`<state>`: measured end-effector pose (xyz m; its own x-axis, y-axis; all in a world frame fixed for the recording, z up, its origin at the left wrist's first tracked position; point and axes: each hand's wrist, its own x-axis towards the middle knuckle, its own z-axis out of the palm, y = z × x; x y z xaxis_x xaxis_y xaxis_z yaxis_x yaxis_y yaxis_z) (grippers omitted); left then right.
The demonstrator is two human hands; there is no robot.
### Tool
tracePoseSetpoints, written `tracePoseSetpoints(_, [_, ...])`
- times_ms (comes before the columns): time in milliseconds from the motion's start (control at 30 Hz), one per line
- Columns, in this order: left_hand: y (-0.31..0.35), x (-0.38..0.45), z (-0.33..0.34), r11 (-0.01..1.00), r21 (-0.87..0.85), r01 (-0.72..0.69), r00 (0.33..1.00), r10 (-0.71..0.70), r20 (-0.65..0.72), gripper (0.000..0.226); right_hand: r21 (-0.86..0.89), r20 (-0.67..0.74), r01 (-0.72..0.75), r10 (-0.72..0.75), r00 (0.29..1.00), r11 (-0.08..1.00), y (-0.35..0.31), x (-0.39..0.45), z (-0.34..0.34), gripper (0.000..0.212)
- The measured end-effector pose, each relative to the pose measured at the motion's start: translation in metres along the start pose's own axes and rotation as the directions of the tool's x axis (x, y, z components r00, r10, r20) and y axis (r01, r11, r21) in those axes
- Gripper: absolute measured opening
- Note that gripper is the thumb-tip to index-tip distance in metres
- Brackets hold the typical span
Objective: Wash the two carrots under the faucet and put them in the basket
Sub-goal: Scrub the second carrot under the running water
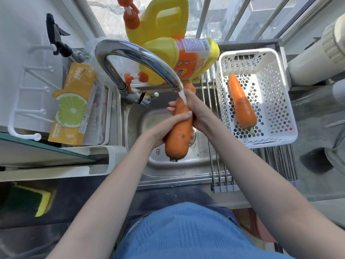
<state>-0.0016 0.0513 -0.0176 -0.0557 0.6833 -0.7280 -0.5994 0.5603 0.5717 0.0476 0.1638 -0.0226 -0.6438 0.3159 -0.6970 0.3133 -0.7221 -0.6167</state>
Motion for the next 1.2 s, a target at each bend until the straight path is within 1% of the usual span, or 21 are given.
tracePoseSetpoints(67, [0.001, -0.001, -0.006, 0.999, 0.007, 0.038, 0.998, -0.038, 0.056, 0.038, 0.027, 0.125, 0.006, -0.01, 0.992, 1.0, -0.002, 0.0, 0.002, 0.01])
tracePoseSetpoints(133, [0.001, 0.001, -0.007, 1.0, -0.003, 0.029, 0.999, -0.029, 0.038, 0.032, -0.016, 0.175, 0.044, -0.041, 0.984, 0.999, -0.007, -0.002, 0.007, 0.027])
tracePoseSetpoints(200, [0.0, 0.007, -0.005, 1.0, 0.016, 0.005, 0.999, -0.004, -0.046, 0.03, -0.113, 0.083, 0.089, -0.08, 0.993, 0.99, -0.009, -0.001, 0.013, 0.041])
tracePoseSetpoints(233, [0.0, 0.008, 0.0, 1.0, 0.024, -0.015, 0.995, 0.017, -0.096, 0.028, -0.15, 0.023, 0.106, -0.104, 0.994, 0.983, -0.01, 0.0, 0.015, 0.038])
tracePoseSetpoints(300, [0.0, 0.011, 0.01, 0.998, 0.025, -0.056, 0.977, 0.06, -0.203, 0.025, -0.221, -0.06, 0.147, -0.164, 0.985, 0.964, -0.01, 0.001, 0.018, 0.014])
tracePoseSetpoints(333, [0.0, 0.011, 0.014, 0.996, 0.034, -0.077, 0.961, 0.083, -0.263, 0.021, -0.268, -0.09, 0.178, -0.209, 0.974, 0.947, -0.011, 0.0, 0.02, 0.012])
tracePoseSetpoints(367, [0.001, 0.013, 0.017, 0.992, 0.074, -0.098, 0.939, 0.117, -0.323, 0.018, -0.309, -0.115, 0.207, -0.253, 0.961, 0.928, -0.009, -0.001, 0.021, 0.016])
tracePoseSetpoints(433, [-0.002, 0.02, 0.018, 0.962, 0.255, -0.1, 0.881, 0.205, -0.426, 0.017, -0.376, -0.176, 0.256, -0.34, 0.924, 0.891, -0.004, 0.006, 0.022, 0.021])
tracePoseSetpoints(533, [-0.008, 0.026, 0.017, 0.859, 0.512, 0.023, 0.778, 0.306, -0.548, 0.012, -0.493, -0.296, 0.291, -0.473, 0.83, 0.82, 0.006, 0.009, 0.027, 0.03])
tracePoseSetpoints(600, [-0.012, 0.023, 0.02, 0.769, 0.631, 0.098, 0.72, 0.382, -0.579, 0.018, -0.541, -0.323, 0.352, -0.576, 0.751, 0.763, 0.013, 0.009, 0.028, 0.035])
tracePoseSetpoints(667, [-0.016, 0.022, 0.021, 0.692, 0.718, 0.079, 0.673, 0.494, -0.551, 0.026, -0.554, -0.306, 0.421, -0.645, 0.7, 0.719, 0.018, 0.006, 0.028, 0.032])
tracePoseSetpoints(700, [-0.015, 0.02, 0.021, 0.688, 0.724, 0.045, 0.678, 0.511, -0.528, 0.031, -0.554, -0.293, 0.438, -0.658, 0.693, 0.708, 0.019, 0.003, 0.029, 0.028])
tracePoseSetpoints(767, [-0.011, 0.019, 0.018, 0.757, 0.652, -0.05, 0.74, 0.466, -0.485, 0.024, -0.61, -0.251, 0.399, -0.645, 0.722, 0.684, 0.016, 0.002, 0.029, 0.023])
tracePoseSetpoints(833, [-0.006, 0.02, 0.013, 0.885, 0.448, -0.124, 0.819, 0.346, -0.458, 0.019, -0.674, -0.148, 0.341, -0.573, 0.806, 0.655, 0.002, 0.007, 0.024, 0.023])
tracePoseSetpoints(900, [-0.001, 0.017, 0.01, 0.955, 0.254, -0.155, 0.874, 0.252, -0.415, 0.027, -0.643, -0.051, 0.261, -0.381, 0.923, 0.72, -0.014, 0.009, 0.014, 0.02])
tracePoseSetpoints(933, [0.0, 0.016, 0.009, 0.969, 0.182, -0.168, 0.898, 0.227, -0.378, 0.029, -0.621, -0.016, 0.215, -0.287, 0.958, 0.754, -0.02, 0.007, 0.007, 0.023])
tracePoseSetpoints(967, [0.0, 0.016, 0.008, 0.976, 0.109, -0.187, 0.915, 0.214, -0.342, 0.029, -0.62, -0.007, 0.166, -0.216, 0.976, 0.767, -0.023, 0.004, 0.0, 0.033])
tracePoseSetpoints(1033, [0.0, 0.017, 0.006, 0.973, -0.062, -0.223, 0.935, 0.196, -0.295, 0.027, -0.58, -0.025, 0.078, -0.113, 0.993, 0.811, -0.019, -0.01, -0.013, 0.054])
tracePoseSetpoints(1100, [0.004, 0.016, 0.01, 0.922, -0.284, -0.262, 0.946, 0.186, -0.267, 0.03, -0.485, -0.102, -0.055, 0.006, 0.995, 0.873, 0.002, -0.02, -0.026, 0.06])
tracePoseSetpoints(1167, [0.007, 0.016, 0.014, 0.815, -0.486, -0.315, 0.941, 0.202, -0.271, 0.056, -0.378, -0.233, -0.203, 0.12, 0.965, 0.903, 0.028, -0.032, -0.034, 0.058])
tracePoseSetpoints(1200, [0.006, 0.016, 0.014, 0.767, -0.537, -0.352, 0.929, 0.218, -0.298, 0.067, -0.265, -0.282, -0.275, 0.198, 0.939, 0.924, 0.039, -0.037, -0.036, 0.057])
